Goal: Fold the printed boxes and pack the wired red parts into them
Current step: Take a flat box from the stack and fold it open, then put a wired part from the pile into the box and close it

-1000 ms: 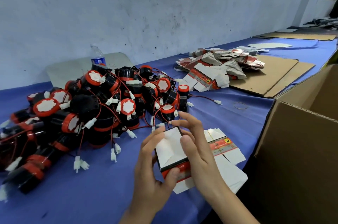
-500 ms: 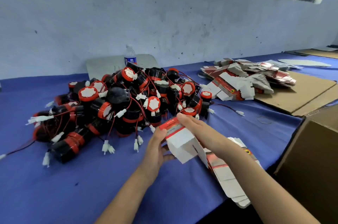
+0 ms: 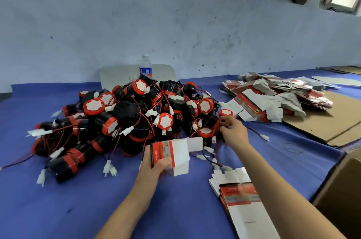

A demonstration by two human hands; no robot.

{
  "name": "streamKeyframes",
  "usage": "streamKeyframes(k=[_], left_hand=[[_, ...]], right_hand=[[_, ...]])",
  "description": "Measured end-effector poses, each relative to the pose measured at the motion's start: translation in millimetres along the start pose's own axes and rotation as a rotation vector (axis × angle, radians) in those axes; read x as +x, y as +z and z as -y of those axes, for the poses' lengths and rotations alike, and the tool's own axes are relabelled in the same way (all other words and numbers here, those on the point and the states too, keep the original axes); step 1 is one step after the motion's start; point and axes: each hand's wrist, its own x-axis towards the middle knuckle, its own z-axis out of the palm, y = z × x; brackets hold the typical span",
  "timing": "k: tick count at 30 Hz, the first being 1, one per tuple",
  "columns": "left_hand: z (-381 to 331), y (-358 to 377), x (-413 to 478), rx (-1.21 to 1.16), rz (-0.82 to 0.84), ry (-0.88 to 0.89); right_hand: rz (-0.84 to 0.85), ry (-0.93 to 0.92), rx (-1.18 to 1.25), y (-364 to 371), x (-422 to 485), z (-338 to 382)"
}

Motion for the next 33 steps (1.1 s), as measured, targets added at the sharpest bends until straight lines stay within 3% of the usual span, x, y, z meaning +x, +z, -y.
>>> streamKeyframes(k=[4, 8, 13, 16, 18, 21, 26, 30, 33], left_hand=[[8.2, -2.2, 1.8, -0.053, -0.005, 0.0], [14.0, -6.7, 5.2, -0.122, 0.006, -0.03], [9.2, -4.8, 5.1, 0.102, 0.059, -0.002], [4.4, -10.0, 5.7, 0.267, 0.124, 0.015], [-1.4, -18.0, 7.5, 0.34, 0.173, 0.005], [-8.0, -31.3, 10.6, 0.3, 0.256, -0.069], [-10.4, -34.9, 11.7, 0.504, 0.342, -0.088], [-9.0, -31.4, 7.7, 0.638, 0.435, -0.138], [-6.9, -30.4, 5.7, 0.696, 0.37, -0.093]], right_hand=[[0.003, -0.077, -0.007, 18.4, 21.6, -5.5], [0.144, -0.086, -0.375, 23.8, 45.0, -12.5], [0.127, -0.023, -0.343, 31.5, 52.9, -14.8], [0.005, -0.22, -0.323, 32.1, 48.7, -2.8], [-0.016, -0.349, -0.136, 23.8, 43.9, 12.1], [0.1, -0.32, 0.369, -5.3, 29.5, 47.5], [0.042, -0.28, 1.034, -65.8, 5.6, 90.1], [0.232, -0.246, 1.245, -99.9, -15.7, 100.6], [0.364, -0.074, 1.255, -99.2, -31.5, 98.9]])
